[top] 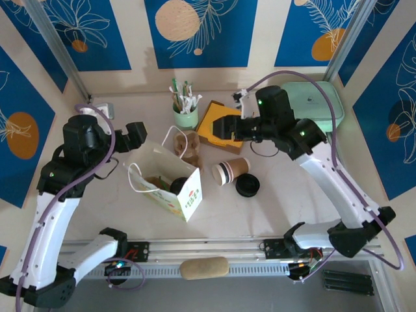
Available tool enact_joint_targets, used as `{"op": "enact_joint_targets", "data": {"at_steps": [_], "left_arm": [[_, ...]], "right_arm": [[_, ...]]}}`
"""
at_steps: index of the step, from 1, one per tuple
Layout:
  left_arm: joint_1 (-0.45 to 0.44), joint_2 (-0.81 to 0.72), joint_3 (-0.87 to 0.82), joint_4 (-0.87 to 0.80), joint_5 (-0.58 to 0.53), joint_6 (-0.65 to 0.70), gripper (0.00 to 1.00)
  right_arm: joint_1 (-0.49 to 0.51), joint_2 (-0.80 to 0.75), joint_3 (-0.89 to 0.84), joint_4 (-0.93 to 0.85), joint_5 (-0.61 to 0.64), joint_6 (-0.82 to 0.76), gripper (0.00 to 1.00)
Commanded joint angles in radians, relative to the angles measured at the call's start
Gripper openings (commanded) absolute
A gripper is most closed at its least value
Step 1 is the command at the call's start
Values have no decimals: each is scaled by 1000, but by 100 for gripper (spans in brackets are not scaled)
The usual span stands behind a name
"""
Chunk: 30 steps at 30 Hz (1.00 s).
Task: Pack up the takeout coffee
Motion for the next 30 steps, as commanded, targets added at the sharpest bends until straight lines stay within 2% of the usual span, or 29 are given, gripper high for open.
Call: {"op": "enact_joint_targets", "data": {"at_steps": [1, 4, 7, 13, 19, 30], "left_arm": [[10, 8, -6, 41, 34, -15, 100], [10, 20, -8, 51, 43, -17, 99], [10, 29, -9, 61, 50, -19, 99], [9, 47, -10, 75, 59, -20, 99], [9, 57, -13, 86, 67, -19, 99], [10, 52, -16, 90, 66, -21, 99]], "right_arm": [[-94, 136, -95, 77, -131, 71, 59], [-139, 267, -120, 151, -197, 128, 61], [-143, 382, -113, 197, -217, 166, 61], [-145, 544, -83, 224, -202, 230, 62], [-177, 640, -60, 212, -155, 238, 63], [-280, 691, -38, 137, -41, 167, 62]]}}
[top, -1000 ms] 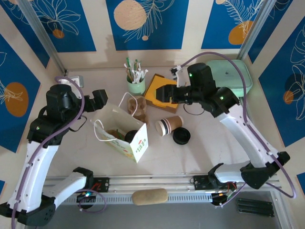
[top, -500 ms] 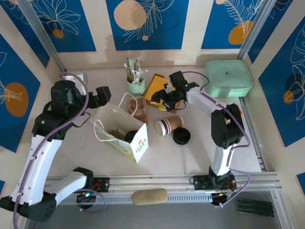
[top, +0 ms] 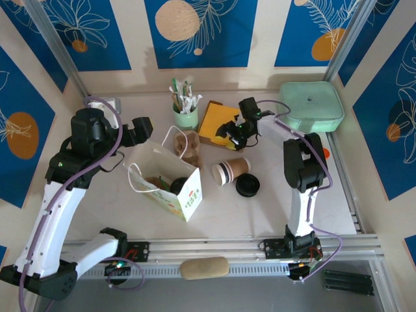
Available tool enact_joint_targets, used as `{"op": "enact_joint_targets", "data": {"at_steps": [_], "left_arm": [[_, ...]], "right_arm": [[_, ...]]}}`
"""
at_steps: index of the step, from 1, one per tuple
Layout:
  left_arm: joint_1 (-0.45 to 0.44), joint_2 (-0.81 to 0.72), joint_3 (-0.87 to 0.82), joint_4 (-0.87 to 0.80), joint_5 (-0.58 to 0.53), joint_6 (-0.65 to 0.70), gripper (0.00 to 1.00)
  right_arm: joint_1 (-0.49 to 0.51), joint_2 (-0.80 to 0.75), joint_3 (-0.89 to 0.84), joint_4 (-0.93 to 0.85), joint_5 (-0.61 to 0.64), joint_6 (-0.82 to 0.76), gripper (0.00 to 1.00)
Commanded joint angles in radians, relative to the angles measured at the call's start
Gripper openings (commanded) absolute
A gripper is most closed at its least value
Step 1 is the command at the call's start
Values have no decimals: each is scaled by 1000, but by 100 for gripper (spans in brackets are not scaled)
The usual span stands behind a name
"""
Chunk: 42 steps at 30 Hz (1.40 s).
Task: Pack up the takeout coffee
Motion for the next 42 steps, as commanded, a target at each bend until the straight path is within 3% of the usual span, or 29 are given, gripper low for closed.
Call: {"op": "enact_joint_targets", "data": {"at_steps": [1, 6, 13, 22, 42], "left_arm": [[9, -9, -8, 28, 14, -4, 100], [8, -16, -9, 23, 8, -3, 99], [9, -13, -15, 36, 14, -7, 99], [9, -2, -7, 36, 18, -1, 99], [8, 5, -5, 40, 20, 2, 100]], "right_arm": [[-33, 17, 31, -56, 63, -43, 62], [-58, -17, 24, -56, 67, -52, 60], [-11, -62, -13, -7, 53, 19, 53], [8, -32, -63, 54, 35, 111, 51], [-36, 43, -24, 64, 41, 129, 36]]}}
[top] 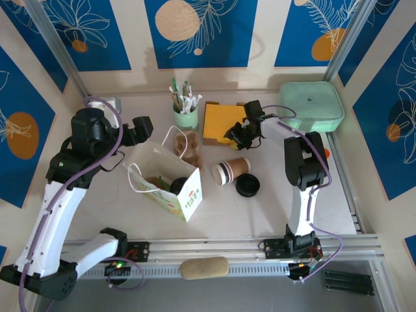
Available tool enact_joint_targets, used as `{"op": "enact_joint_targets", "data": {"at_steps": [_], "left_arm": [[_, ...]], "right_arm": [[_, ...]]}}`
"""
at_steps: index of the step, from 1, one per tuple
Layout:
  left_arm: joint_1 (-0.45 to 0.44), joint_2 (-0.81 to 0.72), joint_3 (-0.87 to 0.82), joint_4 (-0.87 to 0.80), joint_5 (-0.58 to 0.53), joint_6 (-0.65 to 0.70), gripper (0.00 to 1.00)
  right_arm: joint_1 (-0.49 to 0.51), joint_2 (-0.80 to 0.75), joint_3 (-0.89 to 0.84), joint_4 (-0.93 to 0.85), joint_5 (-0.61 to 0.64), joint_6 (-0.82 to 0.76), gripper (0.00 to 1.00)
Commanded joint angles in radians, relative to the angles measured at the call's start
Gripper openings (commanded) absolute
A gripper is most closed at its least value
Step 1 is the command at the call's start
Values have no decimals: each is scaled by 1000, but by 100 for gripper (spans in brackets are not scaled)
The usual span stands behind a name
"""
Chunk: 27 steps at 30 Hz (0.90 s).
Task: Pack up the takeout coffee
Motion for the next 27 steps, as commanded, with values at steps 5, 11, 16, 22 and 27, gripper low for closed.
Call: {"op": "enact_joint_targets", "data": {"at_steps": [5, 11, 16, 22, 27], "left_arm": [[8, 6, 2, 20, 16, 6, 99], [9, 9, 2, 21, 14, 7, 99], [8, 16, 0, 29, 21, 5, 99], [8, 22, 3, 32, 25, 4, 99], [9, 20, 4, 29, 22, 7, 100]], "right_arm": [[-11, 33, 47, -12, -18, 10, 31], [-11, 12, 48, -16, -25, 2, 30], [-11, -10, 36, -11, -28, 3, 30], [-15, 6, 48, -9, -36, 7, 29], [-15, -3, 43, -7, -36, 5, 27]]}}
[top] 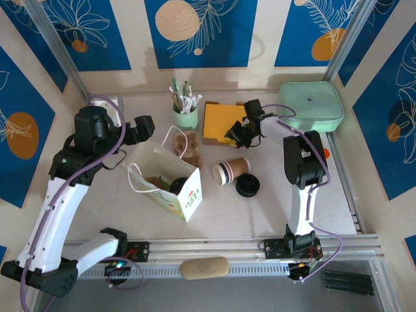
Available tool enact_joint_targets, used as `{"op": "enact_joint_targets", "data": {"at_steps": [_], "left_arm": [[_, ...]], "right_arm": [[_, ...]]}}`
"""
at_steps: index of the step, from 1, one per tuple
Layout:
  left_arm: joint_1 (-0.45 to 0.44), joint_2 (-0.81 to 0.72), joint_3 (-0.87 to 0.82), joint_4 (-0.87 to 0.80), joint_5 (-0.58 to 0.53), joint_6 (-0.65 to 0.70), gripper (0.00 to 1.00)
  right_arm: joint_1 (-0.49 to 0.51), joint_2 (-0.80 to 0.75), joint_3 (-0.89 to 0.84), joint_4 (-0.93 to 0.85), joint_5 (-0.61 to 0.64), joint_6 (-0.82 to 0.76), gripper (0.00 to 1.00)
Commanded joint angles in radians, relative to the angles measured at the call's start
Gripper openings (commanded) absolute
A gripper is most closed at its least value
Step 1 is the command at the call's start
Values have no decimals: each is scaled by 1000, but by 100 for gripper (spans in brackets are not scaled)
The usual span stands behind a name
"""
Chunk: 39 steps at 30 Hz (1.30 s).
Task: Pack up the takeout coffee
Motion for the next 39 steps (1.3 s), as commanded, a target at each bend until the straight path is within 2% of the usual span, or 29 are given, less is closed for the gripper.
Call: {"op": "enact_joint_targets", "data": {"at_steps": [1, 17, 28, 39], "left_arm": [[8, -4, 4, 22, 15, 8, 99], [9, 0, -3, 33, 18, 8, 100], [8, -1, -4, 34, 18, 9, 99], [8, -2, -7, 35, 20, 4, 99]], "right_arm": [[-6, -22, 16, -7, -25, 2, 26], [-14, -30, 10, 0, -28, 1, 23], [-20, -33, 10, 8, -40, 3, 0], [-25, -182, 1, 121, -93, -19, 0]]}}
